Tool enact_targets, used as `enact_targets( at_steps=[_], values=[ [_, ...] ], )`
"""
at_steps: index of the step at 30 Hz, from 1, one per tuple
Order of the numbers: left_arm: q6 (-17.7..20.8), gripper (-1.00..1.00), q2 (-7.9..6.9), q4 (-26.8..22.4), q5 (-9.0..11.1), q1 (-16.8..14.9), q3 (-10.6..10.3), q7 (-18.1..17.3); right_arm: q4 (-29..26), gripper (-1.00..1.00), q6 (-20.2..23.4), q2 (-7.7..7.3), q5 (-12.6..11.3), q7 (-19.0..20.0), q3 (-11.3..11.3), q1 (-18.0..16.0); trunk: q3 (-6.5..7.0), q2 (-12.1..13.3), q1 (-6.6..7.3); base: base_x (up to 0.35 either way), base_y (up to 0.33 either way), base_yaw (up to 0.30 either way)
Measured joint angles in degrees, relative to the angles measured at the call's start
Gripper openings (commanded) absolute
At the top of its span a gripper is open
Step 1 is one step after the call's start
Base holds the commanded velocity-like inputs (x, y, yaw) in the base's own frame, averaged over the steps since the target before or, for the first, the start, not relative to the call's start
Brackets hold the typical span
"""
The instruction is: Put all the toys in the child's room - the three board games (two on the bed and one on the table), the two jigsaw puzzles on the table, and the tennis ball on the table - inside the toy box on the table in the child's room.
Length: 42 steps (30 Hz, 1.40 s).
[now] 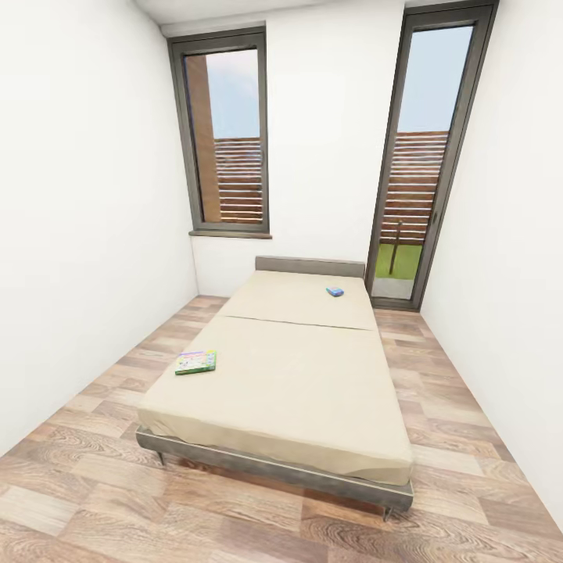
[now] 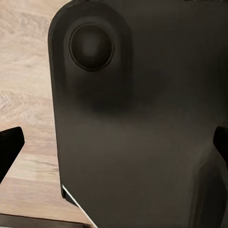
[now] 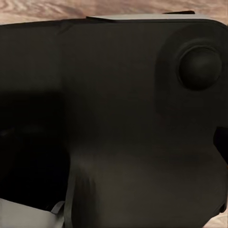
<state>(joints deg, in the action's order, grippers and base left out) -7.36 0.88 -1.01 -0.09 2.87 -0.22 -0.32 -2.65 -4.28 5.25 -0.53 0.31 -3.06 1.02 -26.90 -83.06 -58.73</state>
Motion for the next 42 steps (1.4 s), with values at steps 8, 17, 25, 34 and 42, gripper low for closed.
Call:
enact_targets(
  at_steps=[8,17,25,34,42],
  values=[
    [0.0,1.0,-0.07,0.0,0.1,0.0,0.1,0.0,-0.1,1.0,0.0,-0.15,-0.1,0.0,-1.4,0.0,0.0,0.0,-0.02,-0.103,0.0,0.0],
    [0.0,1.0,0.02,0.0,-0.1,0.0,-0.1,0.0,-0.1,1.0,-0.1,-0.19,-0.1,0.0,-1.6,0.0,0.0,0.0,0.0,-0.043,0.0,0.0],
    [-0.1,1.0,0.03,-0.1,0.1,0.0,-0.1,-0.1,-0.1,1.0,-0.1,-0.4,-0.1,0.0,-1.6,0.0,0.0,0.0,0.0,-0.003,0.0,0.0],
    [-0.1,1.0,-0.01,-0.1,0.2,0.0,-0.1,-0.5,-0.1,1.0,-0.1,-0.43,-0.1,0.0,-1.6,0.0,1.61,3.6,1.97,0.0,0.0,0.0],
    [-0.1,1.0,0.0,-0.1,0.3,0.0,0.2,-0.6,-0.1,1.0,-0.1,-0.39,-0.1,0.0,-1.6,0.0,3.05,6.8,3.73,0.0,0.0,0.0]
  ],
)
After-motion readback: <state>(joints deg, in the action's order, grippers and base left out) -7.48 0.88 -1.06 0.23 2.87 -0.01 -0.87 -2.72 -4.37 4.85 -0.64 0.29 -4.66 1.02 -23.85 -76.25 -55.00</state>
